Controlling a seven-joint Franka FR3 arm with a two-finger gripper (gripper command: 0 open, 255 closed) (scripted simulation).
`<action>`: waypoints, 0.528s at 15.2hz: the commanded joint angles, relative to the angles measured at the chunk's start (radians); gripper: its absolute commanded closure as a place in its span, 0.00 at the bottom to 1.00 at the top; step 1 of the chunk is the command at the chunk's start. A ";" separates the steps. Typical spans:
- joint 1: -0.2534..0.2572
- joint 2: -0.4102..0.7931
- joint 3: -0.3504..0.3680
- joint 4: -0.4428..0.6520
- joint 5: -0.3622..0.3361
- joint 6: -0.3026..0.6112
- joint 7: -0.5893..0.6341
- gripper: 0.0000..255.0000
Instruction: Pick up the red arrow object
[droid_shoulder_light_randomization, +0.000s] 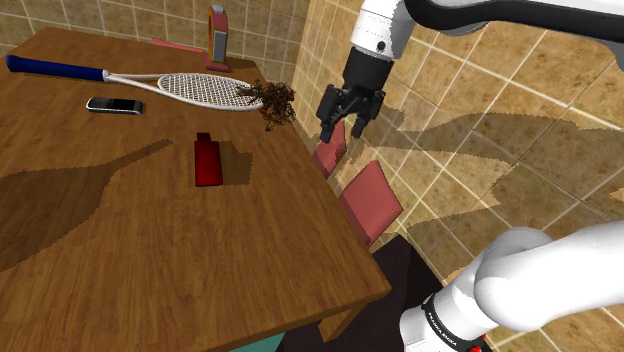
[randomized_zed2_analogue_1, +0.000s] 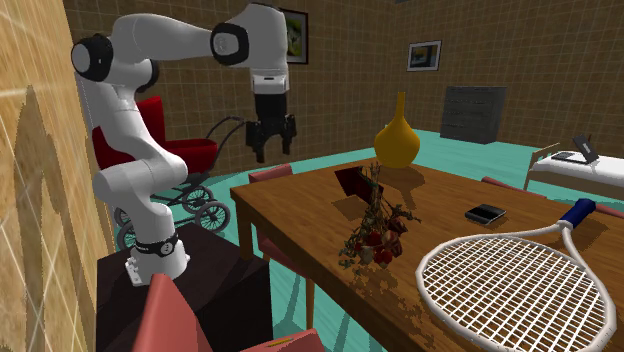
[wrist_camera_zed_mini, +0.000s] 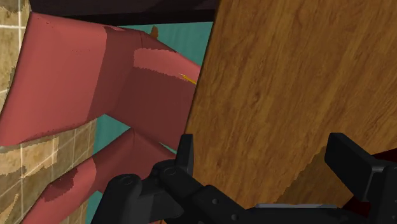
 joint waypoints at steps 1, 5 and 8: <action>0.003 0.073 0.039 0.046 0.000 0.027 0.049 0.00; 0.012 0.213 0.108 0.157 -0.019 0.053 0.146 0.00; 0.023 0.328 0.155 0.254 -0.051 0.064 0.224 0.00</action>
